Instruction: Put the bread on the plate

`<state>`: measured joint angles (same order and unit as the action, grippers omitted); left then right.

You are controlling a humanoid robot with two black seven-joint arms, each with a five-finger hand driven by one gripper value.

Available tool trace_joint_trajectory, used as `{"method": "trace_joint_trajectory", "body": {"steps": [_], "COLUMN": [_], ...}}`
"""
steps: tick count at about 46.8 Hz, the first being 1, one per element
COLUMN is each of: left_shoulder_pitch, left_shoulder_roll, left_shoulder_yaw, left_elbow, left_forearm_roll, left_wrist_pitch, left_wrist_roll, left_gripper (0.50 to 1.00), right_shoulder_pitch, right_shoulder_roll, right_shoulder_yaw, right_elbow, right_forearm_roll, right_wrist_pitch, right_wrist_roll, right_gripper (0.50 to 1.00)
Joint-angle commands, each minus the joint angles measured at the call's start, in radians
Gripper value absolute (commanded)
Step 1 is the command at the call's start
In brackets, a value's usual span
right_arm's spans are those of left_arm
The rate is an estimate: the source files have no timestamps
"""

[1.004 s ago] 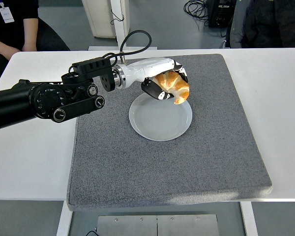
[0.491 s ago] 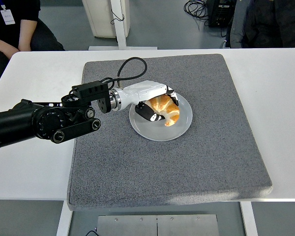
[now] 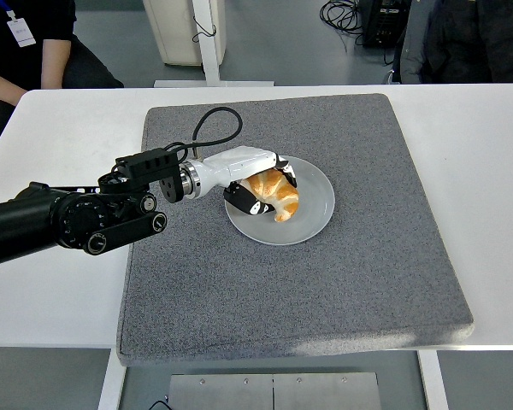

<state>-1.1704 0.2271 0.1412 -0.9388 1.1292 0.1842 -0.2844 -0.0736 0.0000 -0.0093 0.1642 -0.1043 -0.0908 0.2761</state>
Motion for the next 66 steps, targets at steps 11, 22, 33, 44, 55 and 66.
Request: {"method": "trace_joint_trajectory", "body": {"steps": [11, 22, 33, 44, 55, 66], "left_shoulder_pitch": [0.012, 0.012, 0.012, 0.012, 0.018, 0.018], "left_shoulder_roll": [-0.003, -0.005, -0.008, -0.009, -0.011, -0.014], "left_shoulder_yaw": [-0.002, -0.003, -0.012, -0.012, -0.014, -0.014], "left_elbow": [0.023, 0.029, 0.029, 0.029, 0.029, 0.029], "left_forearm_roll": [-0.002, -0.016, -0.02, -0.069, -0.095, -0.151], "left_wrist_pitch": [0.0, 0.0, -0.002, -0.002, -0.002, -0.002], "left_wrist_roll": [-0.002, -0.001, -0.002, -0.002, -0.001, -0.002], "left_gripper": [0.5, 0.5, 0.5, 0.564, 0.717, 0.822], "right_shoulder_pitch": [0.0, 0.0, 0.0, 0.0, 0.0, 0.0], "right_shoulder_roll": [0.0, 0.0, 0.0, 0.0, 0.0, 0.0], "right_shoulder_yaw": [0.0, 0.0, 0.0, 0.0, 0.0, 0.0], "right_elbow": [0.0, 0.0, 0.0, 0.0, 0.0, 0.0], "right_forearm_roll": [0.0, 0.0, 0.0, 0.0, 0.0, 0.0], "right_wrist_pitch": [0.0, 0.0, 0.0, 0.0, 0.0, -0.001], "right_wrist_roll": [0.0, 0.0, 0.0, 0.0, 0.0, 0.0], "right_gripper": [1.0, 1.0, 1.0, 1.0, 1.0, 1.0]}}
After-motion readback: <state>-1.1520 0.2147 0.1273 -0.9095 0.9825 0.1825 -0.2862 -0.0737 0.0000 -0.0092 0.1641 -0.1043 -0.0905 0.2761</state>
